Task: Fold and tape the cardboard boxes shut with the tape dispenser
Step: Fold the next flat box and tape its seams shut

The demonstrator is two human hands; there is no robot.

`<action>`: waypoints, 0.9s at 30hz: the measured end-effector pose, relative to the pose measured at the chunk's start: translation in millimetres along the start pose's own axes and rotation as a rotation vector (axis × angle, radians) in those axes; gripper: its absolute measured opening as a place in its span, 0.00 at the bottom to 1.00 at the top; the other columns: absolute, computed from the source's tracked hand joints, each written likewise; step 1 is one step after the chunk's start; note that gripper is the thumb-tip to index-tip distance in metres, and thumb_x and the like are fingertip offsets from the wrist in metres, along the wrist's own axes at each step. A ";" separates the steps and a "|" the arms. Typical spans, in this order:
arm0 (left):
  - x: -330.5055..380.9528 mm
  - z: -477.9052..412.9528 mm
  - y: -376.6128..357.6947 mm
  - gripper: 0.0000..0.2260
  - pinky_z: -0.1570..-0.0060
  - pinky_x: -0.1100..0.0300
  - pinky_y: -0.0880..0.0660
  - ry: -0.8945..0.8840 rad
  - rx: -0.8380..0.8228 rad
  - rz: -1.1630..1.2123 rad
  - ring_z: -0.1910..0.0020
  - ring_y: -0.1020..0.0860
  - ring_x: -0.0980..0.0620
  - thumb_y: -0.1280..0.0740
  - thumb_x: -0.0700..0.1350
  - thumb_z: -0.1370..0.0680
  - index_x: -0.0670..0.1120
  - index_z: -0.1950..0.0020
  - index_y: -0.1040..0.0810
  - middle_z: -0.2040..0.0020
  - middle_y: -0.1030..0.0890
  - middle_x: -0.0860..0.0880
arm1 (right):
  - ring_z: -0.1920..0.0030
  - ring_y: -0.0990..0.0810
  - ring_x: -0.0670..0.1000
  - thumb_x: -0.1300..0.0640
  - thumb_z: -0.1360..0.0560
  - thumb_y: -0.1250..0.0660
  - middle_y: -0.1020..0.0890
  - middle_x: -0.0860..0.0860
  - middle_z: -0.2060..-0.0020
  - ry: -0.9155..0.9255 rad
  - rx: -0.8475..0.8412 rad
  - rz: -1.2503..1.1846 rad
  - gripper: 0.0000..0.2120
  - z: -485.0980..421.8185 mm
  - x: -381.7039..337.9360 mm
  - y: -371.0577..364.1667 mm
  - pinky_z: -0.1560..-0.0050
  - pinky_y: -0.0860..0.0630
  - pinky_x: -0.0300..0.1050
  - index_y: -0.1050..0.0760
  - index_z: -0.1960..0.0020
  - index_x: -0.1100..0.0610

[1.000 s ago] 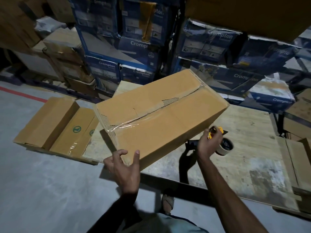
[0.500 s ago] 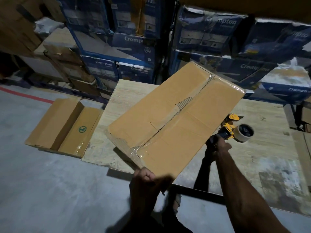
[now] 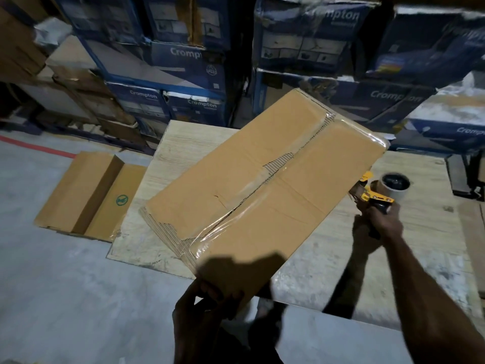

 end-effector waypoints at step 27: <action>-20.2 23.1 50.8 0.20 0.62 0.44 0.19 -0.122 0.138 -0.045 0.70 0.23 0.44 0.15 0.35 0.41 0.42 0.67 0.27 0.68 0.22 0.46 | 0.67 0.21 0.57 0.51 0.22 0.28 0.18 0.59 0.56 0.260 0.007 0.234 0.21 -37.4 -85.4 97.9 0.68 0.24 0.45 0.27 0.31 0.47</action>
Point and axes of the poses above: each hand's wrist, its own z-axis away from the middle knuckle, its own y-axis out of the back of the hand, x = y × z, the point moved 4 cm from there along -z, towards the middle knuckle
